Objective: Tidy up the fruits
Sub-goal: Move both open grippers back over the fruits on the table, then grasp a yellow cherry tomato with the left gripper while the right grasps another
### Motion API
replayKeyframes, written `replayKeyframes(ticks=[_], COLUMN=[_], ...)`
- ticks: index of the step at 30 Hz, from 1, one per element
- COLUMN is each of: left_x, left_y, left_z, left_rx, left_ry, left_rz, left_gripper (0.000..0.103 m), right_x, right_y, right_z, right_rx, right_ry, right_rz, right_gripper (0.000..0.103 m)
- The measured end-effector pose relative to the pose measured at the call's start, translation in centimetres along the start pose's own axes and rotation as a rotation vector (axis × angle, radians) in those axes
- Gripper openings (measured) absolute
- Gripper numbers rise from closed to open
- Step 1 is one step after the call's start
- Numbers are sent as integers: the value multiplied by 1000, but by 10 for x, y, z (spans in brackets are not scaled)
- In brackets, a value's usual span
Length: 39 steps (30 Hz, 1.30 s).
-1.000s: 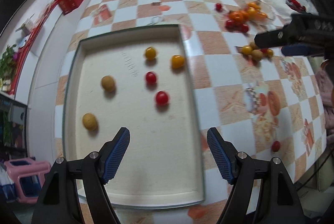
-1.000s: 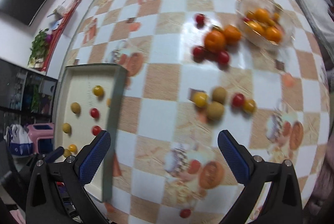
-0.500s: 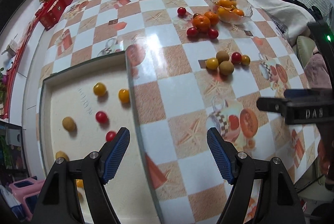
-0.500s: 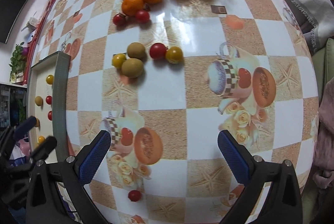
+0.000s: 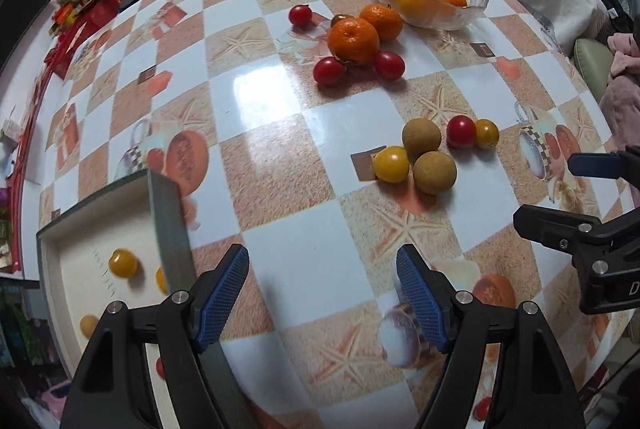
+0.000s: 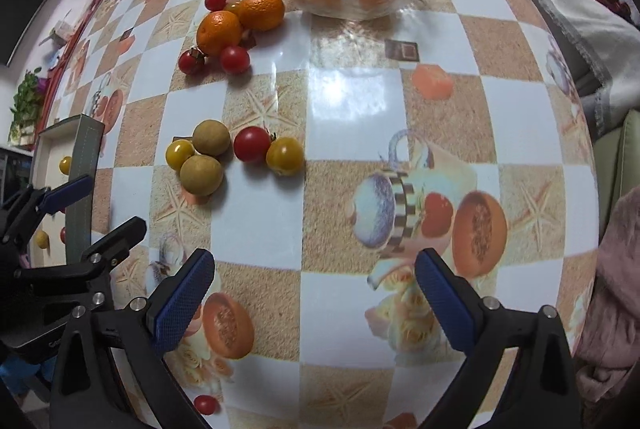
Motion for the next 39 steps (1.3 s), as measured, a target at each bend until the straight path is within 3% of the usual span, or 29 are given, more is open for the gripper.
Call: replayKeyframes(ticks=[5,9,18,23,27,32,39], left_x=[-2,-3,-5,-13,-19,-26,-23], left_y=[14,24,44,51,56,57,47], left_z=[16,24,33,34,33,30,23], left_rx=[3,4,-5,-11,-18,-24,-17], left_ry=[-23,-40,-62,-72,-82,-107,-181], left_rz=[20,34,61,83,88,95,0], left_gripper=[77,77,77,73,60,23,23], right_x=[7,15,20,21,18,5,-7], right_y=[13,23,41,43,38,30,19], right_z=[11,14,16,15,11,8,0], right_rx=[-9,-35,-77,-70,-69,-54,-48], right_ry=[5,9,24,66,62,88,98], right_rz=[-75,-124,-194,-205,-200,-129,-54], right_gripper=[71,69,50,24,23,23,23])
Point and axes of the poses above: each gripper's, at about its wrist camera, not at the fingertips, and z roughly the way its jaws point, x to its left, y to its top, the point moved 6 cm from there along z, roughly the way its jaws point, and after that the axes turned 4 degrees about -y, right-handed, at the moved point
